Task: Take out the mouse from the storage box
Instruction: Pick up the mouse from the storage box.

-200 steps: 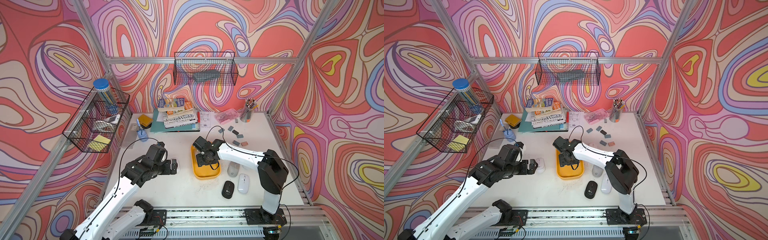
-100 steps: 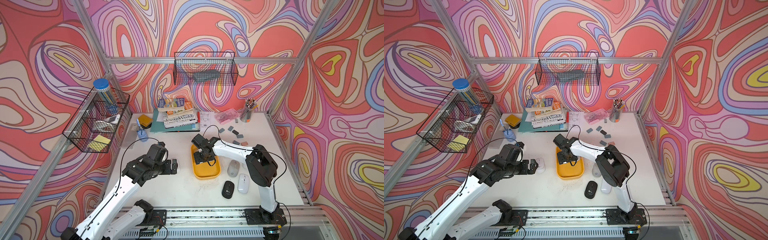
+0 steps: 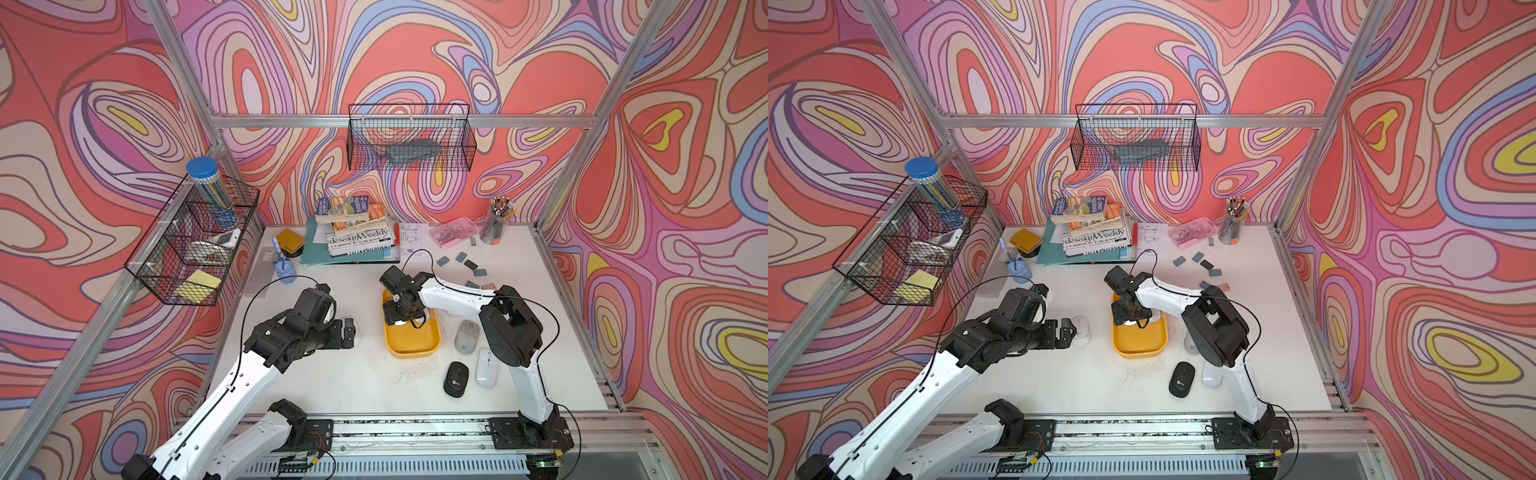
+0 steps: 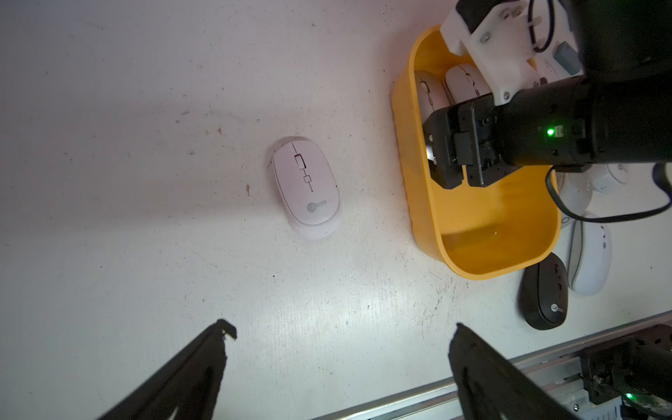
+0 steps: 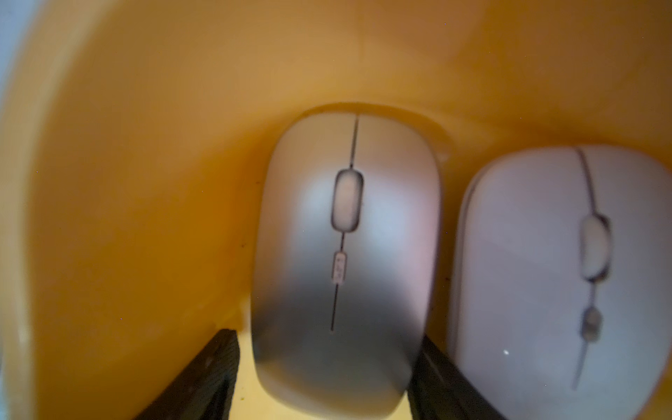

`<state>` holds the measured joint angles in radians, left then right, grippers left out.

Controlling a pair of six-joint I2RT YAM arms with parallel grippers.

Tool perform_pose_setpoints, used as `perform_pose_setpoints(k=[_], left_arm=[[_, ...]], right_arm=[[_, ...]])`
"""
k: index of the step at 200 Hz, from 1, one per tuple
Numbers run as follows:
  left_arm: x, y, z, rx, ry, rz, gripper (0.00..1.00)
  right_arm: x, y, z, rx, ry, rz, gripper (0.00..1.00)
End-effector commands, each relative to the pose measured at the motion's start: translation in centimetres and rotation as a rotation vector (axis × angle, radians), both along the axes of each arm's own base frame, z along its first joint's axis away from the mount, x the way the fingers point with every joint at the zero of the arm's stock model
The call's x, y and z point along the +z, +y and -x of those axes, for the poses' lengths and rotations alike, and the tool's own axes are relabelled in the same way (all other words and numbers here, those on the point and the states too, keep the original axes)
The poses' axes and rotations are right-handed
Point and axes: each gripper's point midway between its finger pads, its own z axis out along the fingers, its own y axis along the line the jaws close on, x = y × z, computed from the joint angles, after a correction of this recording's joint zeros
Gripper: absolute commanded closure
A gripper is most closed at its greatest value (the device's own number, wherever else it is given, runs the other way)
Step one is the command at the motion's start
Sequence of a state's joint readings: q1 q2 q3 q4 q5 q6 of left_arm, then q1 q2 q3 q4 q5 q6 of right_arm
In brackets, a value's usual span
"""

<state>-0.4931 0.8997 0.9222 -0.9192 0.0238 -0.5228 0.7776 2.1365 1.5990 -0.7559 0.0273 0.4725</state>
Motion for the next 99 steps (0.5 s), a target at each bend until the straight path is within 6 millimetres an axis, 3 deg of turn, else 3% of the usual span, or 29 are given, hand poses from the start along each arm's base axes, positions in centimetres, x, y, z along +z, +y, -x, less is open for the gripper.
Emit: perform_pose_setpoints(k=[1, 47, 99], left_arm=[[0.0, -0.2, -0.2, -0.011, -0.008, -0.001, 0.01], [0.7, -0.1, 0.0, -0.015, -0.032, 0.016, 0.01], [1.3, 1.7, 0.1, 0.051, -0.079, -0.032, 0.01]], right_arm=[[-1.2, -0.8, -0.5, -0.017, 0.006, 0.058, 0.30], [-1.5, -1.7, -0.2, -0.017, -0.010, 0.131, 0.41], [0.2, 0.4, -0.5, -0.017, -0.118, 0.101, 0.49]])
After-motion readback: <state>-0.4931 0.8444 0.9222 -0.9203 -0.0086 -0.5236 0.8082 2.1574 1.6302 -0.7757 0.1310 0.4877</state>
